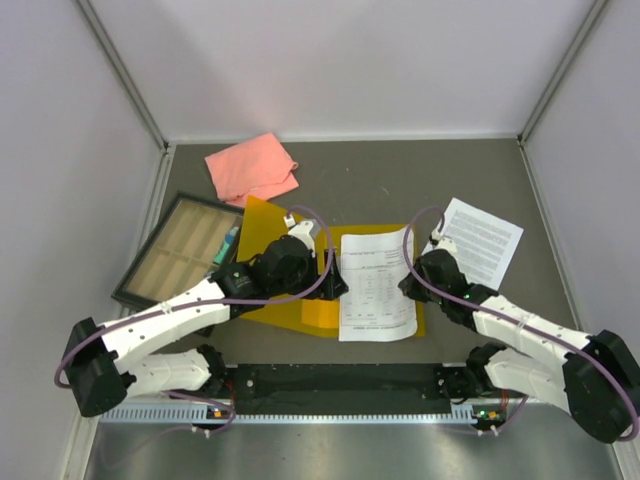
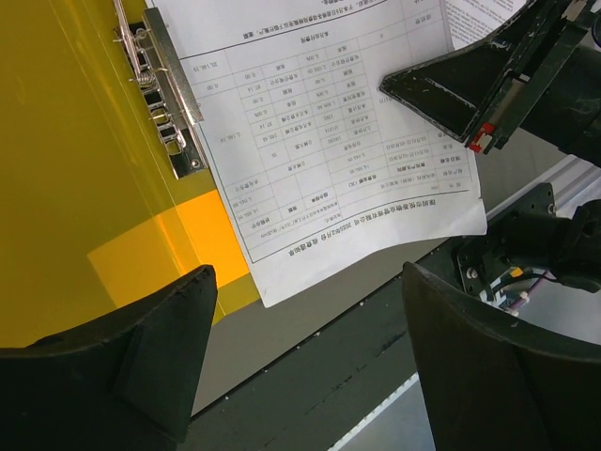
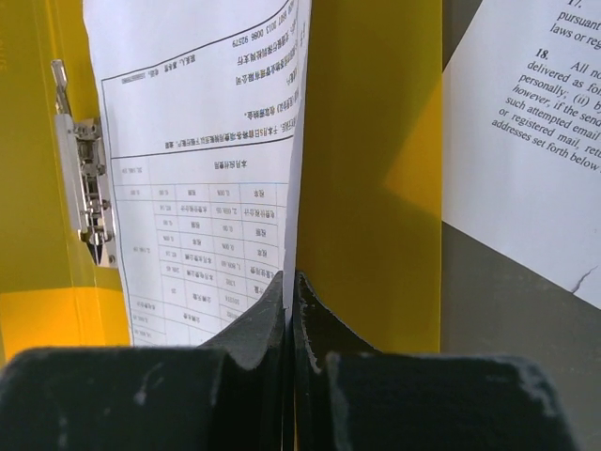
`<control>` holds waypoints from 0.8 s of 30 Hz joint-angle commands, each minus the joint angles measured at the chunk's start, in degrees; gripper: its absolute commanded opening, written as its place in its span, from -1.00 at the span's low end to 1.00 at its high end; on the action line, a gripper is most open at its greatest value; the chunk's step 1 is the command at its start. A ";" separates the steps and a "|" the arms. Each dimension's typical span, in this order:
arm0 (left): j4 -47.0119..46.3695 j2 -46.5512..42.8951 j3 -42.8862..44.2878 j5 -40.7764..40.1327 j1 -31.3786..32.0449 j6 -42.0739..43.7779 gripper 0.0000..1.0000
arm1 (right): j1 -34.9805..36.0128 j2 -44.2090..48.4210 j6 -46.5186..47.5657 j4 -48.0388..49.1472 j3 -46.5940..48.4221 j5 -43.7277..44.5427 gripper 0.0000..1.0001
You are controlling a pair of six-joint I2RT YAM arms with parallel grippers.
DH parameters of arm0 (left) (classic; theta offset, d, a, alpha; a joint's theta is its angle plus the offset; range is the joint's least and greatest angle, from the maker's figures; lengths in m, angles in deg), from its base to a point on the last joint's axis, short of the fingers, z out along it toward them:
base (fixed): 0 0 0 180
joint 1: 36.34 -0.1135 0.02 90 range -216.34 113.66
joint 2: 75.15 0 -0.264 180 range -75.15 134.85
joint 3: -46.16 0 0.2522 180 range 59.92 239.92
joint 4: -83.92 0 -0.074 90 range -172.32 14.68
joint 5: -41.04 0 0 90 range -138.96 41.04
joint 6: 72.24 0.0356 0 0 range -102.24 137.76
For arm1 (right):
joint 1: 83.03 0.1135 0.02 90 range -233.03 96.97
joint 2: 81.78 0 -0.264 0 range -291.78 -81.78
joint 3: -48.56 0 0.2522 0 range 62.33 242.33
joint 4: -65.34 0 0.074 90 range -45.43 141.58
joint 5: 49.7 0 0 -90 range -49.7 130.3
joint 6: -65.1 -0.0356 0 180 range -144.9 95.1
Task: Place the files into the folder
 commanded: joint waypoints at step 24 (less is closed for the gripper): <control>-6.72 3.71 2.37 3.87 -0.17 0.97 0.67 | -0.71 -8.01 2.94 7.43 6.28 0.73 -1.00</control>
